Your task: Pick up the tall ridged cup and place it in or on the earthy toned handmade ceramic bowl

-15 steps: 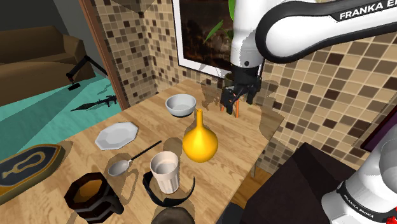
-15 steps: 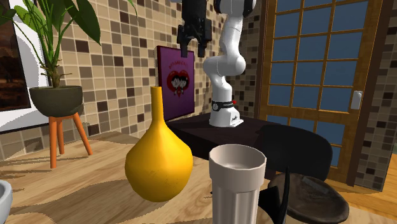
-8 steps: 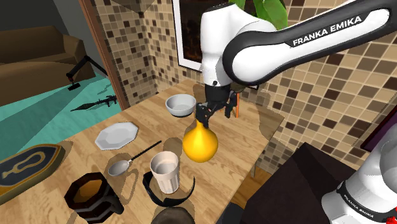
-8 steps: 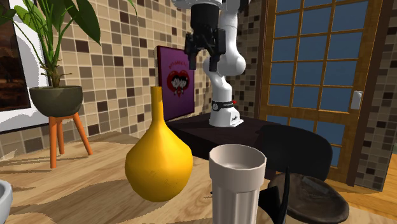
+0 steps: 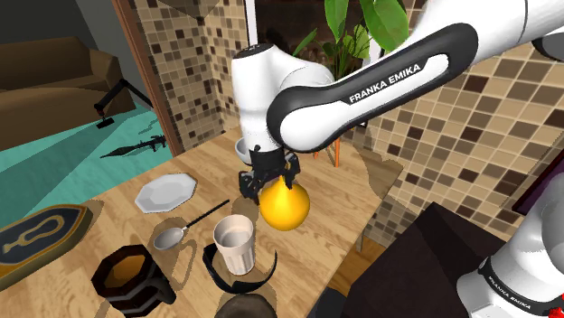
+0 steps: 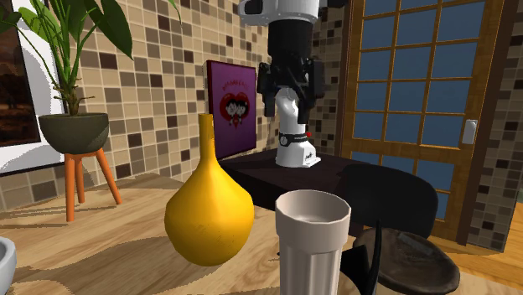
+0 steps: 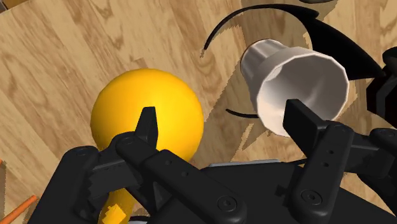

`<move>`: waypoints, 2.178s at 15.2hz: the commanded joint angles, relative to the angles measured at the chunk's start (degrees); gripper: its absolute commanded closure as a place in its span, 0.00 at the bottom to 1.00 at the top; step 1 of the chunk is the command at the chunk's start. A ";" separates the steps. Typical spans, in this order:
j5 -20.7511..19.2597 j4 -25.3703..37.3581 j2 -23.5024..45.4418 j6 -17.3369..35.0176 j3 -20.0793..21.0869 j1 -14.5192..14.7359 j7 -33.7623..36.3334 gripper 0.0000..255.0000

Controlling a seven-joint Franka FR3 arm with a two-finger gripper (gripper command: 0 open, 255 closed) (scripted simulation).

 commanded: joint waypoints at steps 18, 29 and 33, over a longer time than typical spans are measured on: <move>-12.66 39.58 36.99 -6.84 -4.12 17.66 12.23 0.00; -13.06 38.18 37.82 -4.69 -4.40 17.53 12.54 0.00; -13.06 38.18 37.82 -4.69 -4.40 17.53 12.54 1.00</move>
